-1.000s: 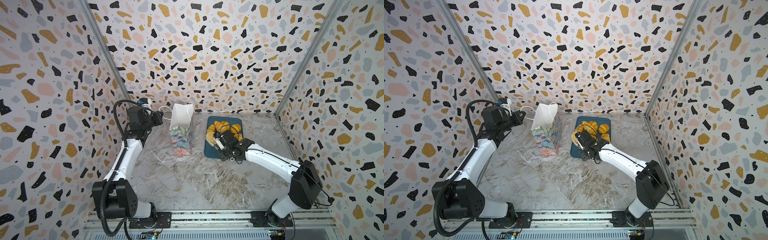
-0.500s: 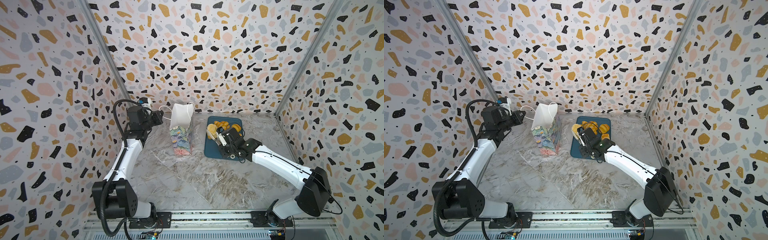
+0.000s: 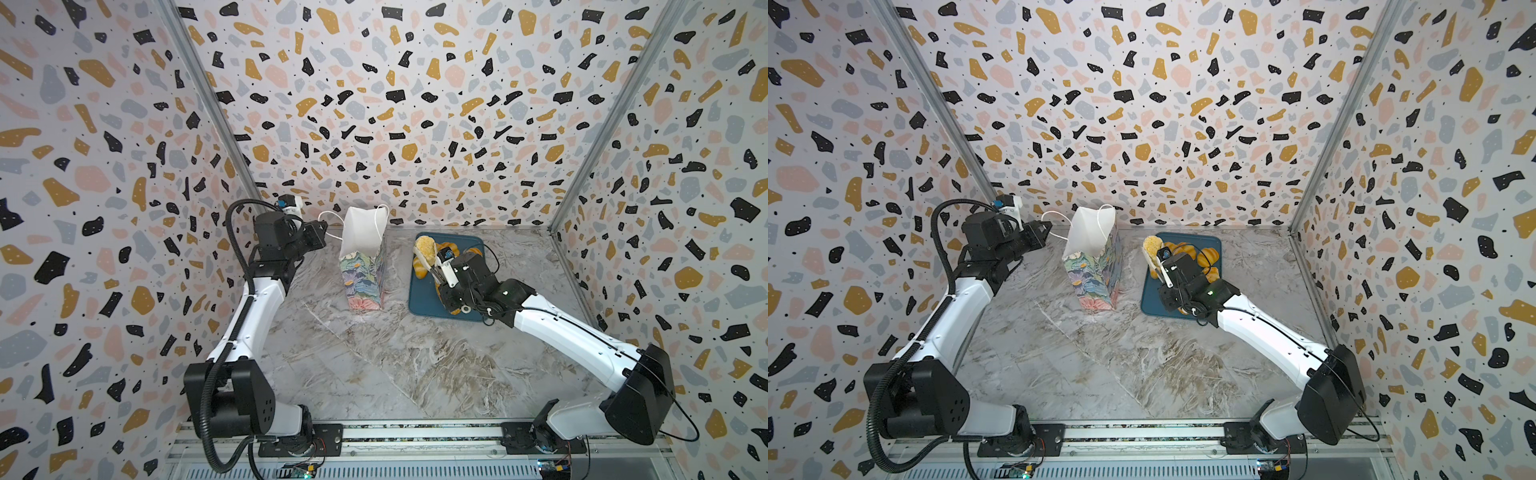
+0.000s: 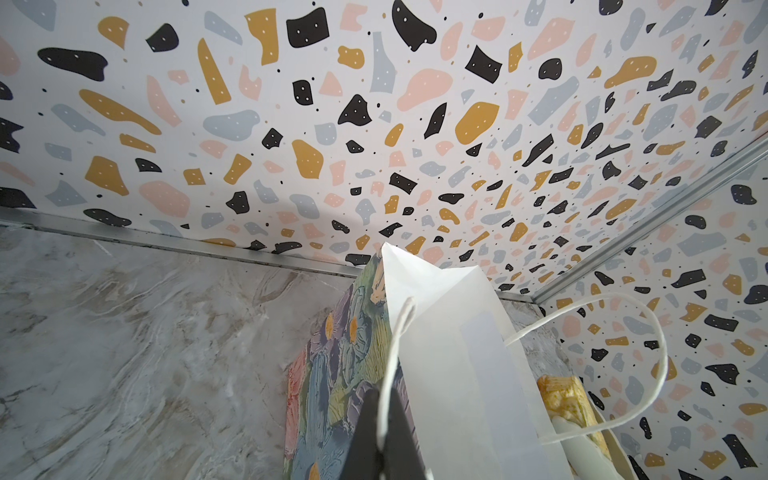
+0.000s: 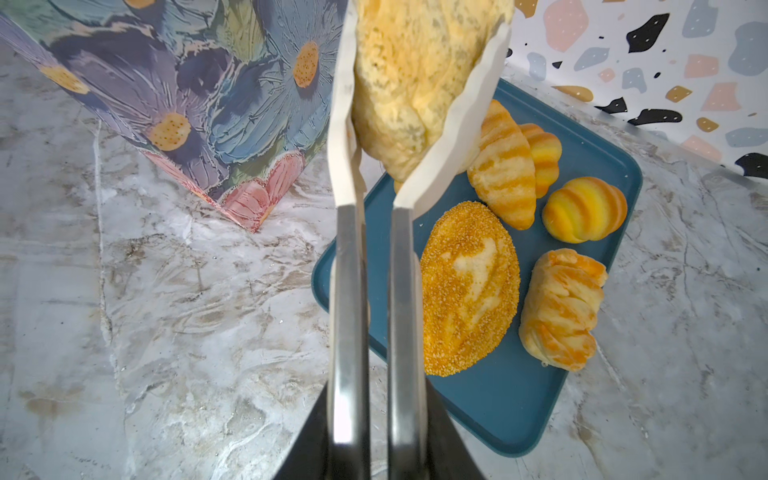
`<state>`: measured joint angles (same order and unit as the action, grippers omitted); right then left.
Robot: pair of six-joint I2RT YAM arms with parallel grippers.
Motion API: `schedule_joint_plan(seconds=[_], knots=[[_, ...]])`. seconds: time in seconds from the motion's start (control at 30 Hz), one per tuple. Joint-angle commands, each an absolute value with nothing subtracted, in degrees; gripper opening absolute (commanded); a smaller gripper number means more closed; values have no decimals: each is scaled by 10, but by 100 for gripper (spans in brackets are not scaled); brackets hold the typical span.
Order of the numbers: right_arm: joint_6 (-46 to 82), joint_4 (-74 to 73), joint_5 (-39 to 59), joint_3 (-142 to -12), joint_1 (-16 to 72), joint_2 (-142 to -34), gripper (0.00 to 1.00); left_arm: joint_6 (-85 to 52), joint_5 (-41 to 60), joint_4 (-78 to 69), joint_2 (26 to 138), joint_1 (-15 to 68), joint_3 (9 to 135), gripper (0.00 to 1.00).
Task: Place the fake bread into the paper bag
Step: 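Lift the bun in the tongs with the right gripper off the tray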
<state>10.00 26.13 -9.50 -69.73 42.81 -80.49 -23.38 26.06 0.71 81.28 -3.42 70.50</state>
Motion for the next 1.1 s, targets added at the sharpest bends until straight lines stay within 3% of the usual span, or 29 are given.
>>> schedule_joint_plan(seconds=[0.0,1.07], knots=[[100,220,-96,-725,427,-770,28,-233,266,-20,804,-33,699,0],[113,163,-57,-848,456,-780,26,-236,270,-24,807,-33,698,0]])
